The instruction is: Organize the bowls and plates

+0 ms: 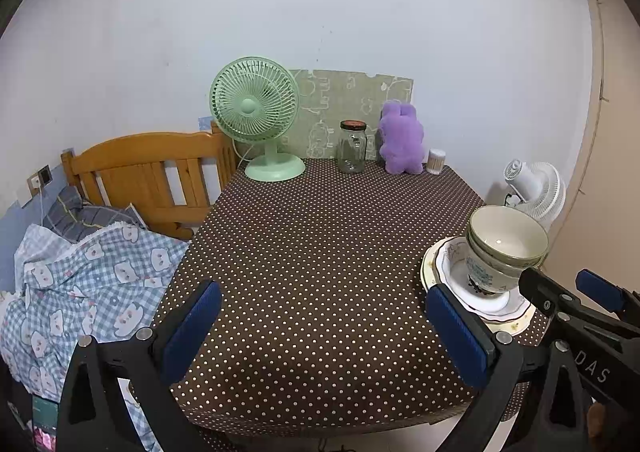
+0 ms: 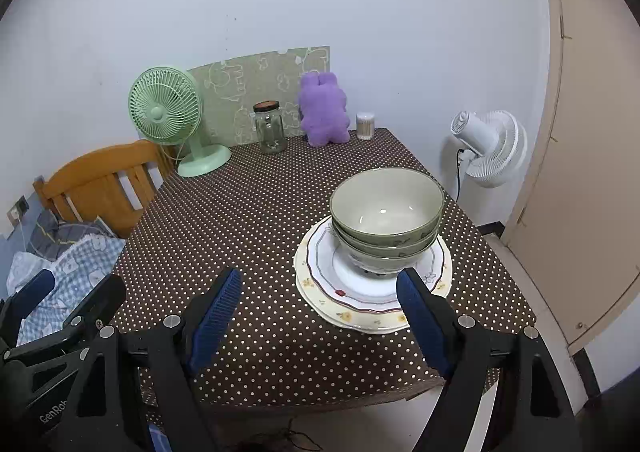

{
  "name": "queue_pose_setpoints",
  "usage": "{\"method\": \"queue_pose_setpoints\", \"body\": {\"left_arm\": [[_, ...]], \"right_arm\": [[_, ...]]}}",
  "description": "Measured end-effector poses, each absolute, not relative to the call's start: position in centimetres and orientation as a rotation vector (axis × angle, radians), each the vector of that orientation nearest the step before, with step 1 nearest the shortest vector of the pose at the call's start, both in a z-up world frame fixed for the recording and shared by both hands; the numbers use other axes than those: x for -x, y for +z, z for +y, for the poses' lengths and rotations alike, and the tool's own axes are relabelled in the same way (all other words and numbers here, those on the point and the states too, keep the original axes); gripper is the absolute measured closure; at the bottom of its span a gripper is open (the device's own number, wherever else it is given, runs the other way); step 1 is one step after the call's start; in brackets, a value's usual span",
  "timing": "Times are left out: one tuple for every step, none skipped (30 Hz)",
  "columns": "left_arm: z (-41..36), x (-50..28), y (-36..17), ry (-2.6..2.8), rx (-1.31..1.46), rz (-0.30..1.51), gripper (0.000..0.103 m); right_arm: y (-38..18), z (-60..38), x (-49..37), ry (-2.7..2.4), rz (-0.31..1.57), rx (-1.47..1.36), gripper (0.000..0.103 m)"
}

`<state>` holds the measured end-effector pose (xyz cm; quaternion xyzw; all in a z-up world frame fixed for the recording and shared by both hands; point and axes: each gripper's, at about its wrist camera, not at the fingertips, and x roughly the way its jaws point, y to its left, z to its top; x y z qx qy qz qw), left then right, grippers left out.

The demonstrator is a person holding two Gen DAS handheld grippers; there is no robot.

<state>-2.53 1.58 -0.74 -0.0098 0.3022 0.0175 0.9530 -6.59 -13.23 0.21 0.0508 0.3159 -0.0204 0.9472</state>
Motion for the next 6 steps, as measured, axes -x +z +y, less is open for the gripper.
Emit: {"method": "queue_pose_setpoints", "body": {"left_arm": [[1.61,2.52,-0.73,0.038,0.021,0.614,0.0],[1.65,2.53,-0.73,0.039,0.021,0.614,0.0],[1.67,2.52,-0.74,0.04,0.02,0.614,0.0],[1.66,2.5,-0.75,0.041,0.02,0.615,0.0],[1.66,2.45,-0.77,0.042,0.02,0.616,0.0],[1.67,2.41,-0.78,0.042,0.021,0.617,0.0]], "right_arm": [[0.23,-13.22,6.56,-0.041,0.644,-0.102,0.021],[0.25,-13.21,6.52,-0.039,0.645,-0.1,0.021],[0.27,-13.22,6.51,-0.038,0.644,-0.098,0.021],[0.28,-13.21,6.49,-0.038,0.644,-0.097,0.021],[0.25,-13.21,6.44,-0.038,0.646,-0.095,0.021],[0.22,-13.22,6.37,-0.038,0.649,-0.094,0.021]]}}
